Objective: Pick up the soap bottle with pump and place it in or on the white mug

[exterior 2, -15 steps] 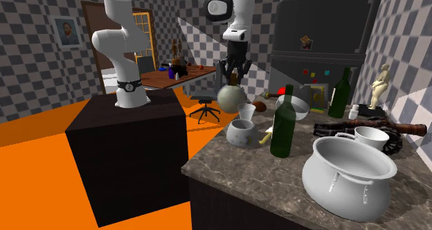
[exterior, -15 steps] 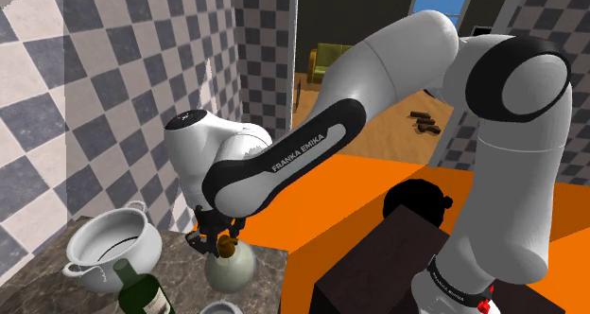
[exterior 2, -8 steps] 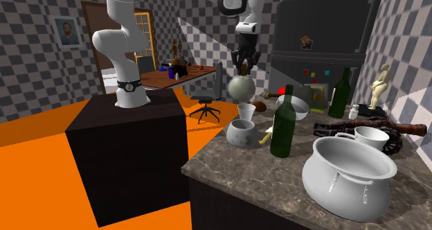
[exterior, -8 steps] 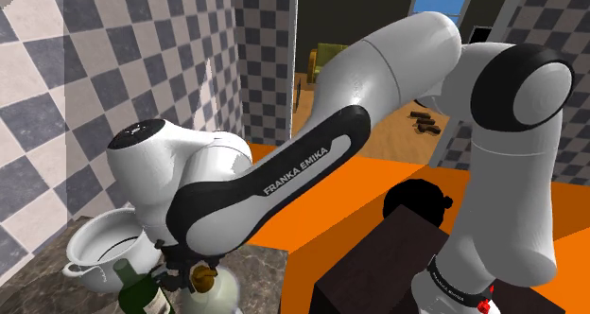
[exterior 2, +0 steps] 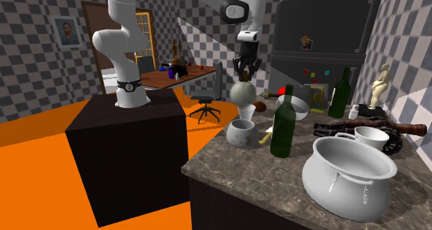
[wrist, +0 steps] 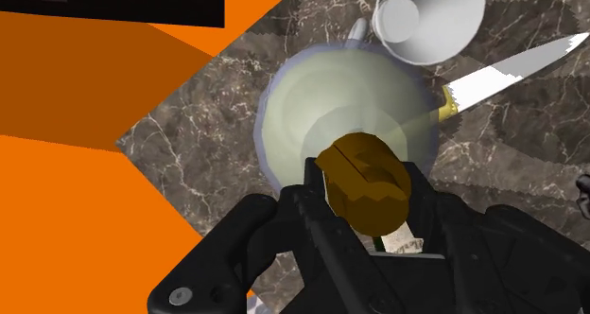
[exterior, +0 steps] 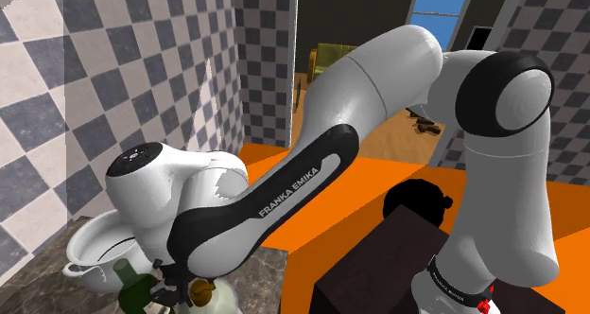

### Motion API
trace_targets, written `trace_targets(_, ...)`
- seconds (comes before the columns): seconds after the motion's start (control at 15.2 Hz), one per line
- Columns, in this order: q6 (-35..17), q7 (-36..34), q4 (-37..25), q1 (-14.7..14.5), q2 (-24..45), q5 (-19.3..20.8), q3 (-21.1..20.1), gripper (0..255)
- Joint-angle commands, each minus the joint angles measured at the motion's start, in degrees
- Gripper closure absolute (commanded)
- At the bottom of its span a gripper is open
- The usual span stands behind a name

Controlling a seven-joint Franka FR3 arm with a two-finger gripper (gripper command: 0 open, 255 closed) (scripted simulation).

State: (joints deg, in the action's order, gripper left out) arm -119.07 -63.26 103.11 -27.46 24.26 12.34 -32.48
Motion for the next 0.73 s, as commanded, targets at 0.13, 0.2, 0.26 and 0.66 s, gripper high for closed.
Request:
trace_targets(0.13,-2.6,-0.6,1.2,-0.4,1.5,1.0,0.6,255)
trace_targets(0.2,-3.1,-0.8,1.4,-0.5,2.0,1.3,0.7,255)
trace_targets(0.26,-3.7,-0.9,1.6,-0.6,2.4,1.6,0.9,255)
trace_targets(0.66,-7.1,-1.9,2.5,-1.4,5.2,3.3,2.0,255)
